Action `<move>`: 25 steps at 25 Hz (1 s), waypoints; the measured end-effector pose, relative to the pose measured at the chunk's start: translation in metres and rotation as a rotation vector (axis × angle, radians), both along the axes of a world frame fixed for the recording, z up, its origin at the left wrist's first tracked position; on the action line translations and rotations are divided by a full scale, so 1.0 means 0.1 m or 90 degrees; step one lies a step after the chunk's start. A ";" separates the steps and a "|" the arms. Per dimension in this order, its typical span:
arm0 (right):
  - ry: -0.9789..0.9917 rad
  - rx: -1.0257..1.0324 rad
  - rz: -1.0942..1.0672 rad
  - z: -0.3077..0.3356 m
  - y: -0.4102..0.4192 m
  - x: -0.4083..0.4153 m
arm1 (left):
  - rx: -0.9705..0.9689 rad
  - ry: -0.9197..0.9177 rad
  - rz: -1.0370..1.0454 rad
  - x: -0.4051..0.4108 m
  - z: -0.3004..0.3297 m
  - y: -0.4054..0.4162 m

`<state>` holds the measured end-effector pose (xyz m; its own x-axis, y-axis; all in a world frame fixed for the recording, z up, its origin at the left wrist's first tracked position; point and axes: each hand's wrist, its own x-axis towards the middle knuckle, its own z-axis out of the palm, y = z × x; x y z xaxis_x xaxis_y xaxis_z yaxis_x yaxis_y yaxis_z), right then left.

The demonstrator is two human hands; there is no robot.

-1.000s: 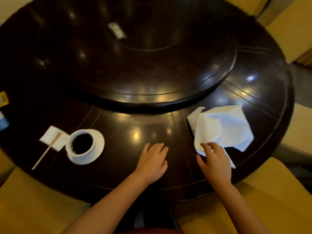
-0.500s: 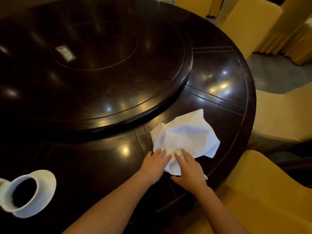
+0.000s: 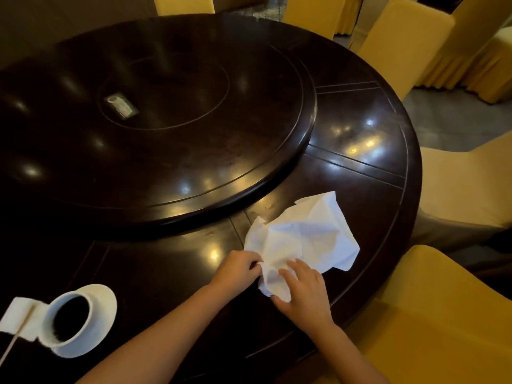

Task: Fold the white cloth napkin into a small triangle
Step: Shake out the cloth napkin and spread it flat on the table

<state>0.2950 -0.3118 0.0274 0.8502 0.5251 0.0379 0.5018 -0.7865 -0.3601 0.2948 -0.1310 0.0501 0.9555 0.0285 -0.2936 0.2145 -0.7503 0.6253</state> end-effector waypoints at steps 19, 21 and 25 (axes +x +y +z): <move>0.287 0.187 0.310 2.86 0.43 0.69 | 0.236 -0.264 -0.099 -0.78 2.44 1.76; 0.307 0.156 0.328 2.95 0.35 0.77 | 0.237 -0.237 -0.089 -0.85 2.55 1.91; 0.180 -0.005 0.326 3.00 0.40 0.90 | 0.285 -0.155 -0.074 -0.84 2.58 2.13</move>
